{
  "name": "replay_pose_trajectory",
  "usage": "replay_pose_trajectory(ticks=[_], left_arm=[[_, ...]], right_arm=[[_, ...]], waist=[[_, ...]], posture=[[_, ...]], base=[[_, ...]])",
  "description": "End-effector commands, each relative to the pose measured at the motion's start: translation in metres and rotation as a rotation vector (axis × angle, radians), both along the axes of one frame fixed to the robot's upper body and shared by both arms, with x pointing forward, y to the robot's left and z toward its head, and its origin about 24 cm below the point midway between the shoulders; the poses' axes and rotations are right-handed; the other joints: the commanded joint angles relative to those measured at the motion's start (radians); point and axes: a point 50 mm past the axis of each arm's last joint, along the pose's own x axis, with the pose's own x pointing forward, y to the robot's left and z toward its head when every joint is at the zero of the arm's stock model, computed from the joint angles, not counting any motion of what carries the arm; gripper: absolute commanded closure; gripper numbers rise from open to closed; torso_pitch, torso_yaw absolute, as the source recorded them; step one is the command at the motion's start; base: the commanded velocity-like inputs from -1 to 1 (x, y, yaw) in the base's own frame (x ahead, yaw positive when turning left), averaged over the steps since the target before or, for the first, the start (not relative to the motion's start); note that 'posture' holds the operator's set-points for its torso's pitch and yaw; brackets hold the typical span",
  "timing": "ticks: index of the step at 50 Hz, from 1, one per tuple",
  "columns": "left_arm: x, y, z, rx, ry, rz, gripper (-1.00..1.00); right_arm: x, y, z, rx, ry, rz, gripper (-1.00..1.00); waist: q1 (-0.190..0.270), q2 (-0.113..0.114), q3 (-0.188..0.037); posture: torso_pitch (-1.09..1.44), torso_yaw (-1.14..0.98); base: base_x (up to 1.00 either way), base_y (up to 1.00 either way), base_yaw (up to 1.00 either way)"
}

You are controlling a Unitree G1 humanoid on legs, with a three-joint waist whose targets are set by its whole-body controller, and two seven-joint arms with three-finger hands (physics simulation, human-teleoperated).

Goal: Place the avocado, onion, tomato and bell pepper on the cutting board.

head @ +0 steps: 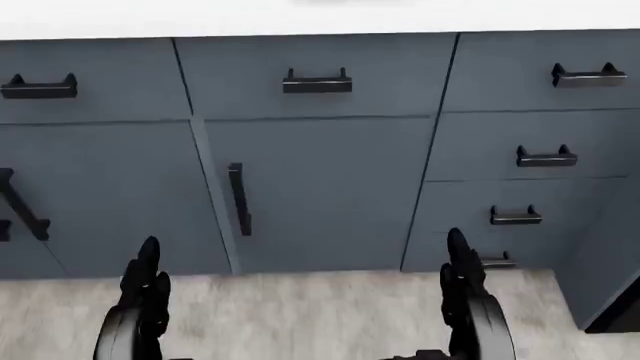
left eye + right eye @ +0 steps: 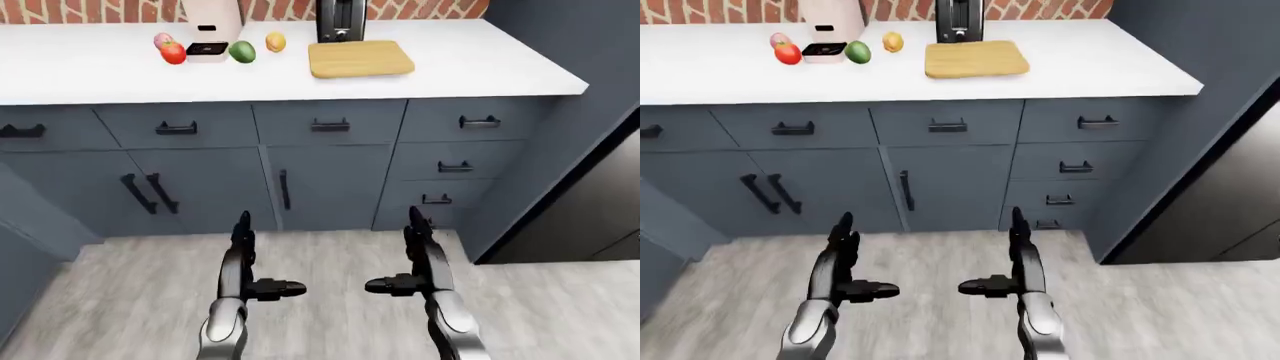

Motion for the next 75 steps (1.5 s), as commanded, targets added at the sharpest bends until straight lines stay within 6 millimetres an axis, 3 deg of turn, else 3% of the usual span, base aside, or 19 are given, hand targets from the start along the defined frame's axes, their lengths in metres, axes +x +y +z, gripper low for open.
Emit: replay_pose_trajectory(ticks=[1, 3, 5, 7, 8, 16, 21, 25, 30, 33, 38, 43, 64, 65, 68, 70, 73, 74, 75], left_arm=[[0.007, 0.004, 0.049, 0.167, -0.315, 0.062, -1.0], [0.01, 0.006, 0.045, 0.152, -0.291, 0.069, -1.0], [0.009, 0.001, 0.04, 0.172, -0.279, 0.064, -1.0], [0.006, 0.003, 0.047, 0.207, -0.314, 0.065, -1.0], [0.005, 0.004, 0.052, 0.253, -0.344, 0.082, -1.0], [-0.038, 0.014, 0.15, 0.802, -0.719, 0.401, -1.0], [-0.048, 0.014, 0.162, 1.102, -0.919, 0.598, -1.0], [-0.054, 0.01, 0.178, 1.105, -0.968, 0.609, -1.0], [-0.039, -0.01, 0.243, 1.11, -1.138, 0.631, -1.0], [-0.03, -0.026, 0.26, 1.122, -1.221, 0.593, -1.0], [-0.073, -0.028, 0.302, 1.176, -1.367, 0.769, -1.0], [-0.122, -0.029, 0.314, 1.136, -1.564, 0.966, -1.0], [-0.12, -0.038, 0.299, 1.161, -1.562, 0.881, -1.0], [-0.12, -0.038, 0.298, 1.166, -1.559, 0.874, -1.0], [-0.119, -0.04, 0.297, 1.164, -1.557, 0.863, -1.0], [-0.119, -0.039, 0.297, 1.171, -1.554, 0.862, -1.0], [-0.119, -0.039, 0.296, 1.173, -1.555, 0.863, -1.0], [-0.119, -0.039, 0.296, 1.173, -1.553, 0.862, -1.0], [-0.119, -0.039, 0.297, 1.174, -1.551, 0.866, -1.0]], right_arm=[[-0.002, -0.004, 0.046, -0.004, -0.26, -0.014, -1.0], [0.0, -0.002, 0.048, -0.054, -0.272, -0.008, -1.0], [-0.001, -0.005, 0.051, -0.057, -0.277, -0.031, -1.0], [-0.005, -0.007, 0.058, -0.058, -0.305, -0.045, -1.0], [-0.006, -0.008, 0.06, -0.062, -0.306, -0.051, -1.0], [-0.042, -0.022, 0.135, -0.465, -0.498, -0.225, -1.0], [-0.046, -0.022, 0.153, -0.821, -0.529, -0.373, -1.0], [-0.058, -0.013, 0.183, -1.053, -0.641, -0.396, -1.0], [-0.029, -0.004, 0.24, -1.048, -0.747, -0.289, -1.0], [-0.019, 0.012, 0.268, -1.071, -0.81, -0.259, -1.0], [-0.043, 0.024, 0.315, -1.196, -0.945, -0.419, -1.0], [-0.075, 0.036, 0.299, -1.335, -1.158, -0.425, -1.0], [-0.093, 0.014, 0.298, -1.214, -1.12, -0.589, -1.0], [-0.093, 0.014, 0.298, -1.22, -1.118, -0.588, -1.0], [-0.093, 0.012, 0.3, -1.226, -1.116, -0.597, -1.0], [-0.093, 0.013, 0.299, -1.233, -1.115, -0.595, -1.0], [-0.092, 0.013, 0.298, -1.24, -1.113, -0.592, -1.0], [-0.093, 0.013, 0.298, -1.236, -1.116, -0.592, -1.0], [-0.093, 0.013, 0.299, -1.237, -1.118, -0.595, -1.0]], waist=[[-0.002, -0.008, -0.001], [0.003, -0.003, -0.061], [0.002, -0.008, -0.019], [0.003, -0.008, -0.071], [0.003, -0.008, -0.076], [0.006, -0.009, -0.071], [0.005, -0.005, -0.08], [0.007, 0.0, -0.086], [0.002, 0.0, -0.081], [-0.002, -0.001, -0.075], [-0.003, 0.005, -0.069], [-0.001, 0.002, -0.043], [0.003, -0.004, -0.045], [0.001, 0.004, -0.062], [0.001, -0.002, -0.047], [0.001, 0.011, -0.047], [0.0, 0.07, -0.035], [0.001, 0.044, -0.038], [-0.004, 0.056, -0.037]], posture=[[0.0, 0.0], [0.0, 0.0], [0.0, 0.0], [0.0, 0.0], [0.0, 0.0], [0.0, 0.0], [0.0, 0.0], [0.0, 0.0], [0.0, 0.0], [0.0, 0.0], [0.0, 0.0], [0.0, 0.0], [0.0, 0.0], [0.0, 0.0], [0.0, 0.0], [0.0, 0.0], [0.0, 0.0], [0.0, 0.0], [0.0, 0.0]], base=[[0.0, 0.0, 0.0], [0.0, 0.0, 0.0], [0.0, 0.0, 0.0], [0.0, 0.0, 0.0], [0.0, 0.0, 0.0], [0.0, 0.0, 0.0], [0.0, 0.0, 0.0], [0.0, 0.0, 0.0], [0.0, 0.0, 0.0], [0.0, 0.0, 0.0], [0.0, 0.0, 0.0], [0.0, 0.0, 0.0], [0.0, 0.0, 0.0], [0.0, 0.2, 0.0], [0.0, 0.19, 0.0], [0.0, 0.2, 0.0], [0.0, 0.2, 0.0], [0.0, 0.2, 0.0], [0.0, 0.19, 0.0]])
